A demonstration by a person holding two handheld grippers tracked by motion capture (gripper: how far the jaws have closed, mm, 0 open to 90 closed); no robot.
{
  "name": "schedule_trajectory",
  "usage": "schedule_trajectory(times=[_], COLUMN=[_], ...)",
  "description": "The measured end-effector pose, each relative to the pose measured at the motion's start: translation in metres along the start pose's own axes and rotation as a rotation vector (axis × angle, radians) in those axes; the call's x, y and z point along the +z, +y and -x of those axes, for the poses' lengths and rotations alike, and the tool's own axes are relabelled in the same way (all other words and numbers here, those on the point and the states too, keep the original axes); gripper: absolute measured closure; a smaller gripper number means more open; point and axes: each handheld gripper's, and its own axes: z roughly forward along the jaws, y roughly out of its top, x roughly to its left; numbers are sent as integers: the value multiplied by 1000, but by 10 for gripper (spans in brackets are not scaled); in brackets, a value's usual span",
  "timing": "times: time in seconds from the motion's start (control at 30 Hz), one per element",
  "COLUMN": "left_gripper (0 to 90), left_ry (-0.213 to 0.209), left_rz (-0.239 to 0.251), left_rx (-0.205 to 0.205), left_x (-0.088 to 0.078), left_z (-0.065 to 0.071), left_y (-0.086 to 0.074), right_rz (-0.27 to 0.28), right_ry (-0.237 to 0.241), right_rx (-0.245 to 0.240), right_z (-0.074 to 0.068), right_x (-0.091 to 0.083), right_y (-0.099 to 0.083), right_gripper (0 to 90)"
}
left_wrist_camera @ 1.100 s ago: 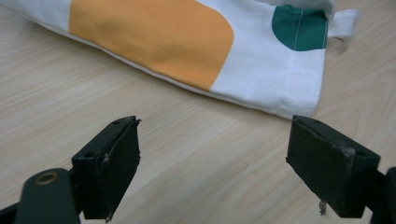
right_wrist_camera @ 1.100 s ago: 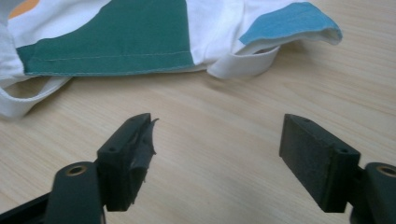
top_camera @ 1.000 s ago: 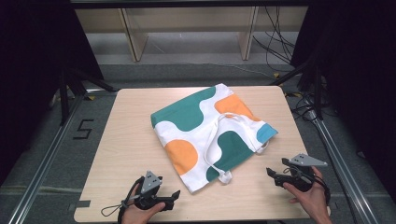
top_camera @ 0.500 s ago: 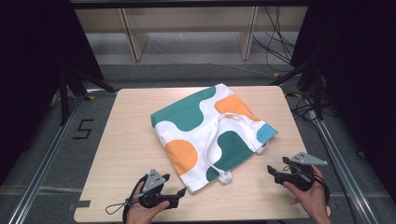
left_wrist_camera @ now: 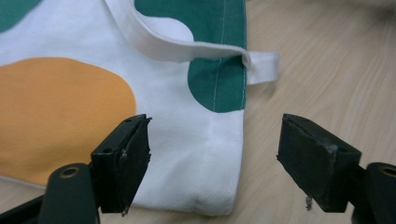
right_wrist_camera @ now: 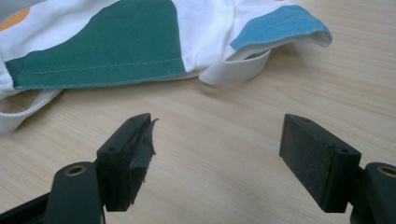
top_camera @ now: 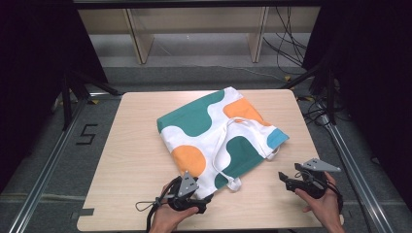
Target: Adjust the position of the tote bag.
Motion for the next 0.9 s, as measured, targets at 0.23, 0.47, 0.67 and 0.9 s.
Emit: schedule_trajectory(times=[0.23, 0.47, 0.67, 0.9], left_gripper=[264, 434, 612, 856], left_ry=[41, 95, 68, 67], left_rz=[-76, -134, -122, -131], left_rx=[93, 237, 254, 349], left_x=[25, 35, 29, 21], left_z=[7, 9, 6, 2], left_y=[5, 6, 10, 9], right_rz=[-4, 4, 1, -5], right_ry=[-1, 7, 9, -7], right_rx=[11, -25, -25, -49], right_z=[-4, -2, -2, -1], right_x=[1, 1, 1, 1], right_y=[-1, 0, 0, -1], right_gripper=[262, 262, 262, 262])
